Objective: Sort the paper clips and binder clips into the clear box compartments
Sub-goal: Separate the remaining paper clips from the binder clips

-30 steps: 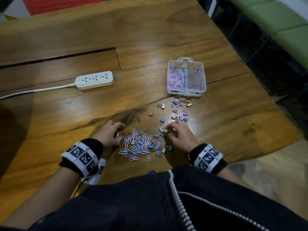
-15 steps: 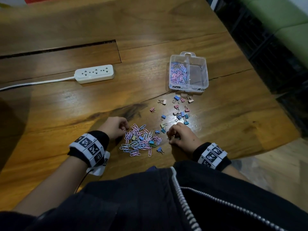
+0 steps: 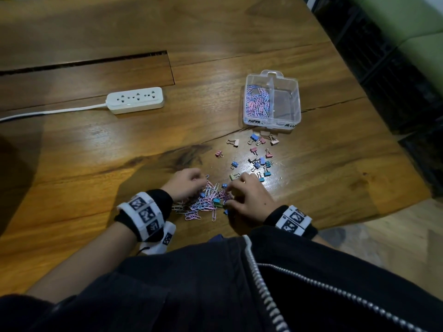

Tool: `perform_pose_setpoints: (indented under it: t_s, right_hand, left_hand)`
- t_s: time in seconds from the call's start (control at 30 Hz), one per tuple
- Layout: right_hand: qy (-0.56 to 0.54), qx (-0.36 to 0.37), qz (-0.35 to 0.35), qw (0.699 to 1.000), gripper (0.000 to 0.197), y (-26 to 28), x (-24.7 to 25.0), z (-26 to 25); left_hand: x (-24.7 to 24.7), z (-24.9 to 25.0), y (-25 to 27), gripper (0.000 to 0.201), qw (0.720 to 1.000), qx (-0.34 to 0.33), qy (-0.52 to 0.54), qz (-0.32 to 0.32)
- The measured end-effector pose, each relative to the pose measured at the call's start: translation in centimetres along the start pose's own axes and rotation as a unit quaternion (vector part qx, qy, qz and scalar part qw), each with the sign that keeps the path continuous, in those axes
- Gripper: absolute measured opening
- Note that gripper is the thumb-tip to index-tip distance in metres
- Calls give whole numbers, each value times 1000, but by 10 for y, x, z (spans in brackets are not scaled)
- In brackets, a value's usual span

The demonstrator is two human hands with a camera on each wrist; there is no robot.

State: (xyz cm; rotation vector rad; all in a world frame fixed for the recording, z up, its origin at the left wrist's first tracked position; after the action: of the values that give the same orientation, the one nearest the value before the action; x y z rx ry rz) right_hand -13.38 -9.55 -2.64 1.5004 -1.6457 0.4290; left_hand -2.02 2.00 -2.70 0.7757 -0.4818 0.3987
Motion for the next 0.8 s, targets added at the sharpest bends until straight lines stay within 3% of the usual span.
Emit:
perform_pose_setpoints:
  t_s: [0.1,0.23,0.43,0.63,0.8]
  right_hand:
    - [6,-11,-19,1000,29,-6,-5,3]
    - [-6,-25,-13,1000,23,-5,1,12]
    - [7,-5,-38,999,32,-1,-3,7]
    - [-29,-44,-77,996,18,-5,0,14]
    - [-52,-43,-49,997,21,-10,3,6]
  left_hand:
    - [-15,10,-1,30,971,-64,-231,28]
    - [-22,21,-2,35,931,-81,-349,64]
    - [-25,23,-3,25,944,-62,-320,49]
    - [-5,17,-16,23,987,-28,-157,32]
    - [-5,21,-17,24,980,-46,-194,9]
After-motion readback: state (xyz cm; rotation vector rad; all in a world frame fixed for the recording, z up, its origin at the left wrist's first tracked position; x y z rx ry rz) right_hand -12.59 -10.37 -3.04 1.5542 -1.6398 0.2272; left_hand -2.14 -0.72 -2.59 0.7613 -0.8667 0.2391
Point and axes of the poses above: each hand's wrist, its own y-axis away from the middle knuckle, its own x-axis out of the back of the hand, z = x × y, the point moved 5 cm from there along -y, towards the middle knuckle, and after that the axes turned 5 degrees about -y, right-handed, at the moved point
